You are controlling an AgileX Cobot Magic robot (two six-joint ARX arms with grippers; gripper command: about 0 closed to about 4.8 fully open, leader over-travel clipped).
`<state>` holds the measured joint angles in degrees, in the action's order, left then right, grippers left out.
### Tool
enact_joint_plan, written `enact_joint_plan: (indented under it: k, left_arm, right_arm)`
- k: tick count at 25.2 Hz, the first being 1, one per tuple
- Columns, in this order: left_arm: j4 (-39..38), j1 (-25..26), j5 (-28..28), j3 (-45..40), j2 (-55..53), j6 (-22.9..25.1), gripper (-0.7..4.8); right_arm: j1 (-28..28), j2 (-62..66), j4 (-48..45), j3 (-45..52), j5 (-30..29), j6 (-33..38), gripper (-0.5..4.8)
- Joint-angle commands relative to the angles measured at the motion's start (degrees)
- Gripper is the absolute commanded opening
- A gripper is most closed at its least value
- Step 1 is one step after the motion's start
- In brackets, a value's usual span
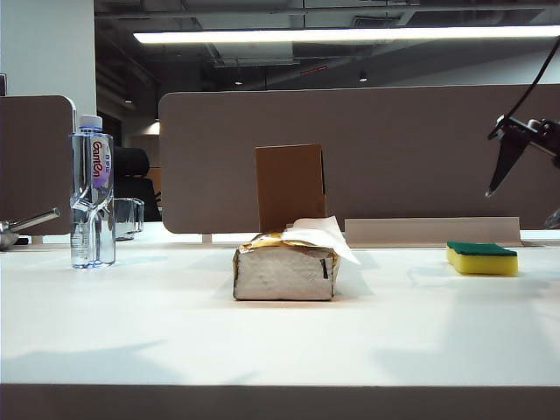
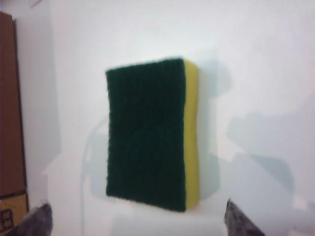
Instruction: Move the sponge from right to left to wipe the table, avoiding obstacles on the table, and finally reaching the bottle of mineral water.
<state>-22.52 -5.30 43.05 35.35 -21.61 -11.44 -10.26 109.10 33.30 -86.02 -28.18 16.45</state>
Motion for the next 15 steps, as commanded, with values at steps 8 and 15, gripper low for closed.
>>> enact_joint_plan:
  k: [8, 15]
  left_arm:
    - [0.3, 0.0, 0.7, 0.4, -0.2, 0.0, 4.06]
    - [0.2, 0.0, 1.4, 0.4, -0.2, 0.0, 4.06]
  right_arm:
    - [1.0, 5.9, 0.9, -8.0, 3.5, -1.7, 4.27]
    - [2.6, 8.9, 1.2, -8.1, 4.1, -3.0, 4.27]
